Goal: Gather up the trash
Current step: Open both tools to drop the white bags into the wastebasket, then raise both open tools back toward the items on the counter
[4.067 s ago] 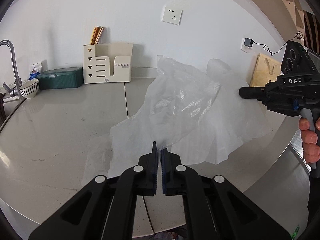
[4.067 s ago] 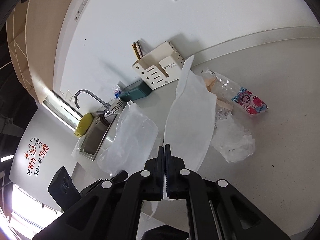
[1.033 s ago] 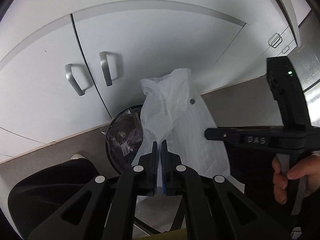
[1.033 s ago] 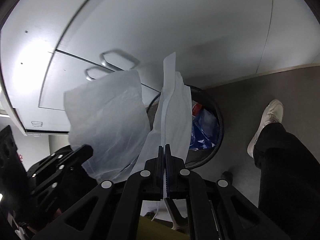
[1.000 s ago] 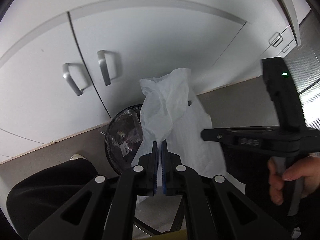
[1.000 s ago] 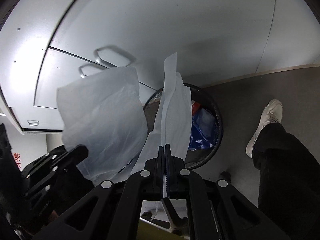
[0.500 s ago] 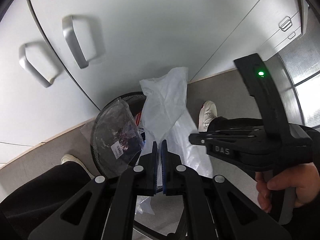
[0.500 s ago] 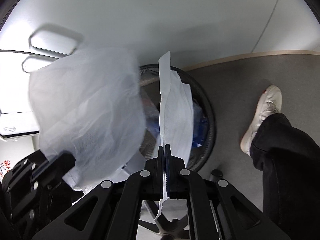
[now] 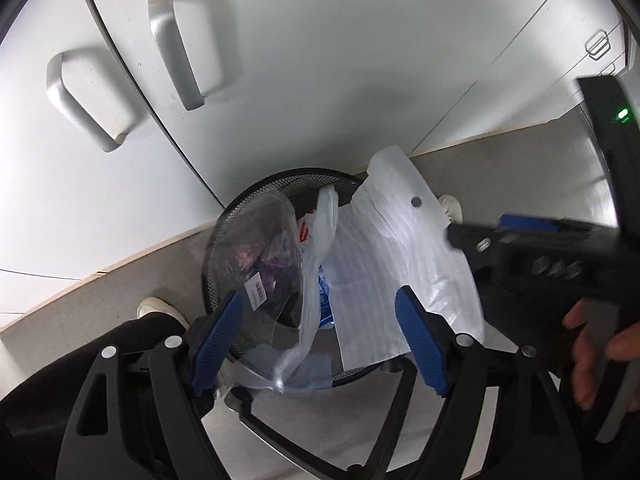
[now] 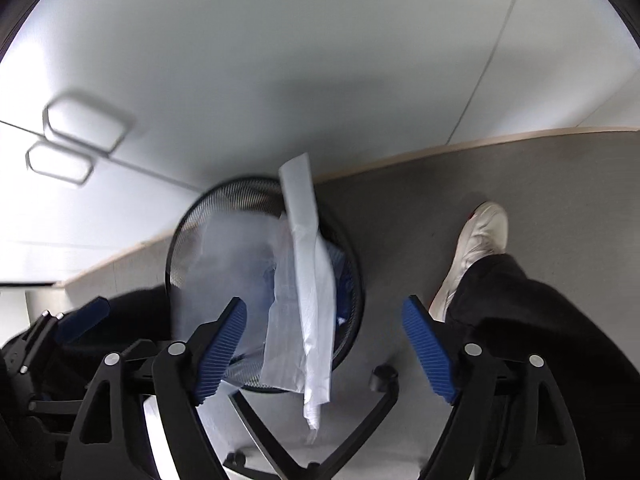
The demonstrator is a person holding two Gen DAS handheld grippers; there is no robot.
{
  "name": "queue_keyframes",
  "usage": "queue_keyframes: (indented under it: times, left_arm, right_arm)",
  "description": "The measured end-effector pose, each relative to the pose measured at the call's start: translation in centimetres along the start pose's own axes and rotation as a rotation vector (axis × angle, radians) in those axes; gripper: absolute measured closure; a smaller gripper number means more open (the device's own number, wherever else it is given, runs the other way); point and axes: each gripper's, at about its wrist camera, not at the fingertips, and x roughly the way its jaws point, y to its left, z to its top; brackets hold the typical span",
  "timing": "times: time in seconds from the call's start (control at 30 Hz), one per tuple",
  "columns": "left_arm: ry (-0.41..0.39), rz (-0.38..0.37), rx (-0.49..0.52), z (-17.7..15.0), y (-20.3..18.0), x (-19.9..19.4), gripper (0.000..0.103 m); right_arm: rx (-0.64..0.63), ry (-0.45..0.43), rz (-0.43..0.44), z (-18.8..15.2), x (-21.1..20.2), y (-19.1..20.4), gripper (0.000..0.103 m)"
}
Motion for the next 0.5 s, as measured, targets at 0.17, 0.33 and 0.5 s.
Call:
queue_keyframes:
  times: [0.17, 0.33, 0.5]
  left_arm:
    - [-0.012, 0.016, -0.005, 0.0, -0.2, -1.2, 0.013]
    - [-0.108, 0.064, 0.013, 0.0, -0.9, -4.2, 0.004]
    - [-0.204, 0.100, 0.019, -0.8, 0.0, -9.1, 0.004]
  right_arm:
    - [0.020, -0.091, 0.019, 0.3, -4.0, -0.8, 0.011]
    - [0.000, -0.178, 0.030, -0.3, -8.2, -1.1, 0.010]
    - [-0.055, -0.298, -0.004, -2.0, -13.5, 0.0, 0.009]
